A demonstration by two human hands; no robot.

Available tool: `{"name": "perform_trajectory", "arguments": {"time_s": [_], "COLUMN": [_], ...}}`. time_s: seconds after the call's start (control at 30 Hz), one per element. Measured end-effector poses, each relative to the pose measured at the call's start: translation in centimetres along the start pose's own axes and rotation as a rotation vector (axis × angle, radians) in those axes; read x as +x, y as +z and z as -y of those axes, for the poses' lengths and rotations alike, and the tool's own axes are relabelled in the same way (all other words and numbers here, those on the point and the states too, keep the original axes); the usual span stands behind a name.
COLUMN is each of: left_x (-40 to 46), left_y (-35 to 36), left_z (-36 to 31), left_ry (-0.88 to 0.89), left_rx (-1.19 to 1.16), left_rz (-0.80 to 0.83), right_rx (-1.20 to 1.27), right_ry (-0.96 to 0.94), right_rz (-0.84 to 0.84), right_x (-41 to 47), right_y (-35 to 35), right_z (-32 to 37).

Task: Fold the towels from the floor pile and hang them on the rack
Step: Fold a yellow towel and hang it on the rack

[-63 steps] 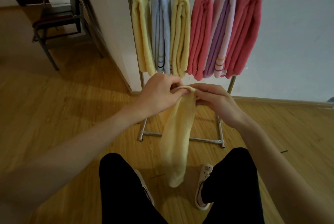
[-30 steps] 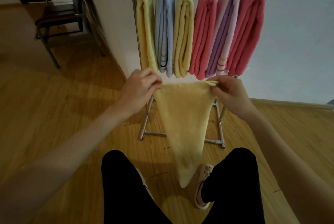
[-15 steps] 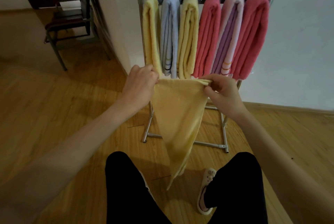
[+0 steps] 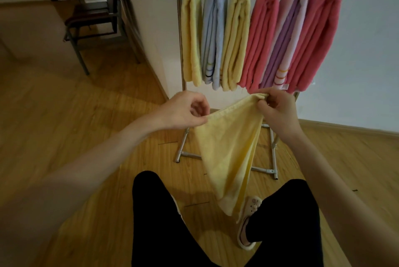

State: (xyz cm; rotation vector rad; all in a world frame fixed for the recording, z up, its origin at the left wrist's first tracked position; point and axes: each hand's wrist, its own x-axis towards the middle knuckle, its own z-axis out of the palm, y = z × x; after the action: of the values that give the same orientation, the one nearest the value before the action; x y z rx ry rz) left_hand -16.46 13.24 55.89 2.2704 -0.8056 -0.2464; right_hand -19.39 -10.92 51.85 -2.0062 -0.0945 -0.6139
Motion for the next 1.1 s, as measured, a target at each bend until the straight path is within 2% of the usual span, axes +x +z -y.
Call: {"name": "perform_trajectory", "arguments": {"time_s": [0.07, 0.3, 0.63, 0.7, 0.83, 0.93, 1.0, 1.1], "left_x": [-0.2, -0.4, -1.1, -1.0, -0.6, -0.2, 0.3, 1.2], "left_y": [0.3, 0.7, 0.8, 1.2, 2.1, 2.0, 2.0, 1.9], "left_z": [-0.5, -2.0, -1.8, -1.5, -0.6, -1.2, -1.5, -1.3], "left_ry": [0.023, 0.148, 0.207, 0.343, 0.724, 0.833, 0.877, 0.984], "left_rx": [-0.043, 0.152, 0.392, 0.524, 0.747, 0.8, 0.789, 0.924], "left_rz": [0.088, 0.4, 0.539, 0.5, 0.222, 0.072, 0.051, 0.141], "right_rx": [-0.002, 0.019, 0.118, 0.126, 0.129, 0.12, 0.119, 0.132], "right_ry": [0.008, 0.014, 0.071, 0.067, 0.064, 0.064, 0.067, 0.093], "right_rz": [0.002, 0.104, 0.191, 0.201, 0.197, 0.14, 0.141, 0.149], "right_x": [0.0, -0.1, -0.5, -0.5, -0.3, -0.1, 0.0, 0.2], "right_y": [0.0, -0.1, 0.4, 0.4, 0.4, 0.1, -0.2, -0.6], "right_z": [-0.1, -0.5, -0.9, -1.1, -1.2, -1.1, -1.0, -0.8]}}
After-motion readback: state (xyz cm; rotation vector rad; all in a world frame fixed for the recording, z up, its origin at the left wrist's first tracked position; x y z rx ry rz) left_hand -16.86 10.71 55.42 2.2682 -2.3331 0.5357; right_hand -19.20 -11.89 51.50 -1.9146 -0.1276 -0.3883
